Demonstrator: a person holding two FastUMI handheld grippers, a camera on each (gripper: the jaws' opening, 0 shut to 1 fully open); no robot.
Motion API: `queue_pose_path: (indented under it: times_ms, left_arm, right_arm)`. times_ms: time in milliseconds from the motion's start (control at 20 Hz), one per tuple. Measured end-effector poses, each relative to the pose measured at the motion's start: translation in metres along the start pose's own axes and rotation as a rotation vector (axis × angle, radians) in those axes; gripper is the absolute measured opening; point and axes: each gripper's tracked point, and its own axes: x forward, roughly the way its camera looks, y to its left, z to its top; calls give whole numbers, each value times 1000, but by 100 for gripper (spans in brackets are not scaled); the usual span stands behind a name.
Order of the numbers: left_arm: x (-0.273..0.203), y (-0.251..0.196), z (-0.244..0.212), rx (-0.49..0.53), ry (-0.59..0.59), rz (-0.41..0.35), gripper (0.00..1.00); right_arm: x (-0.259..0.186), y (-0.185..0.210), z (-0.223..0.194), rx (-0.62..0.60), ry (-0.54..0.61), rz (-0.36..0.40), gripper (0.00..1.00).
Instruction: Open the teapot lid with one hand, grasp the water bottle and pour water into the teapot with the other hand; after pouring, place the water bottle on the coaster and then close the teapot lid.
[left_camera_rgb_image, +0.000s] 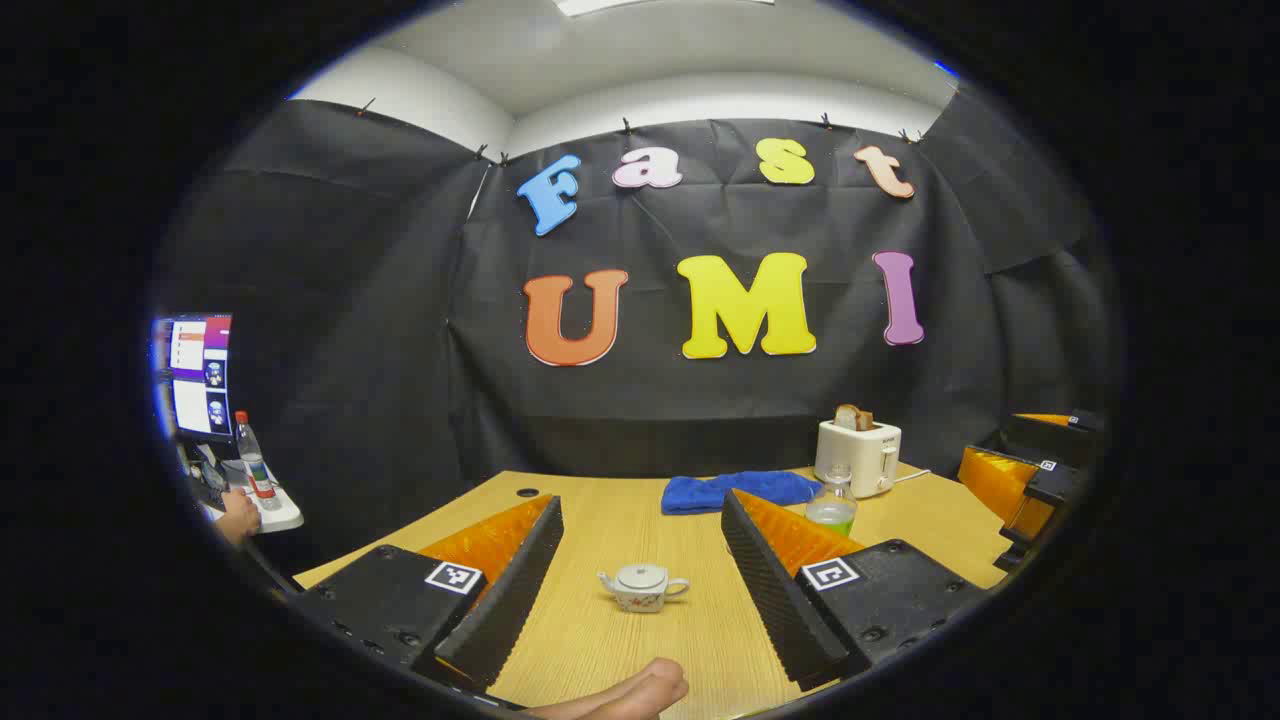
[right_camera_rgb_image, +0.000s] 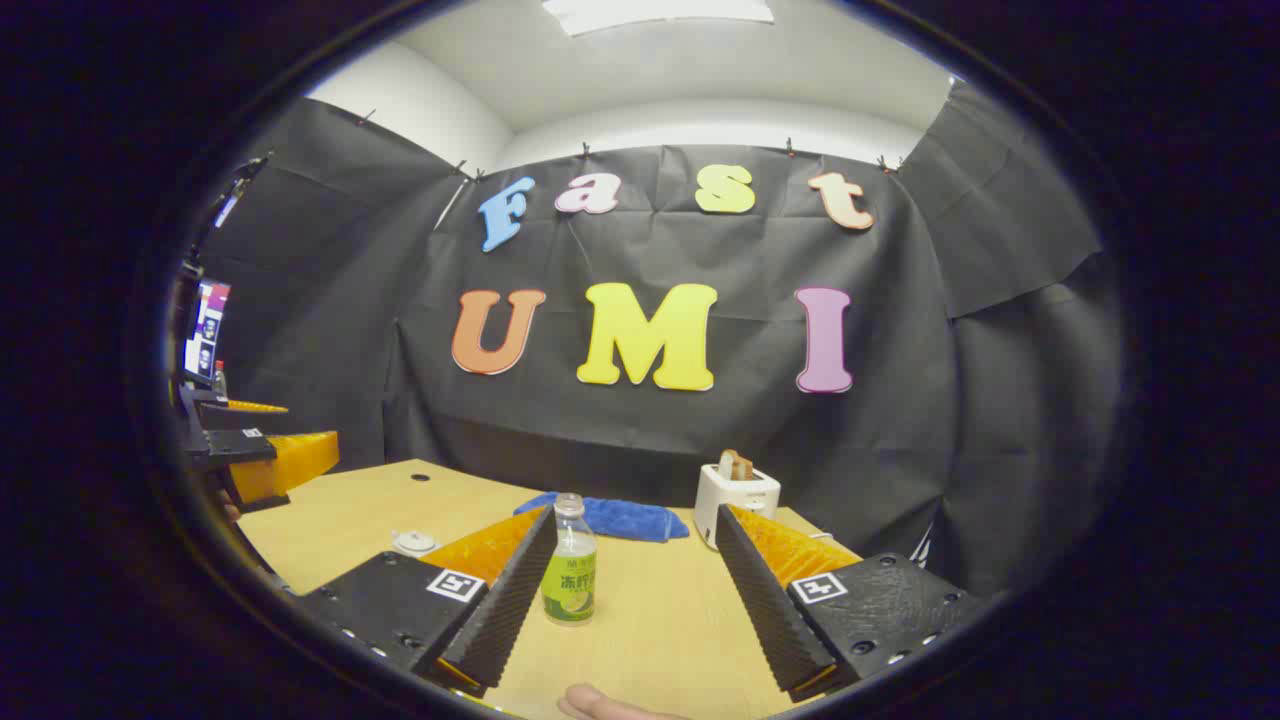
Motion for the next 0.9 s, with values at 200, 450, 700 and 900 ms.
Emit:
queue_pose_path:
  times_ms: [200, 450, 700, 900]
  left_arm:
    - [7, 2, -7, 11, 17, 11, 100]
    - [11, 1, -13, 24, 30, 13, 100]
    - [15, 6, -18, 24, 44, 26, 100]
    - [16, 9, -20, 25, 51, 32, 100]
  right_arm:
    - [6, -6, -7, -1, 21, -13, 95]
    - [11, -7, -13, -1, 40, -11, 93]
    - [13, -8, -17, -4, 49, -13, 93]
    - [16, -6, -24, -7, 69, -8, 98]
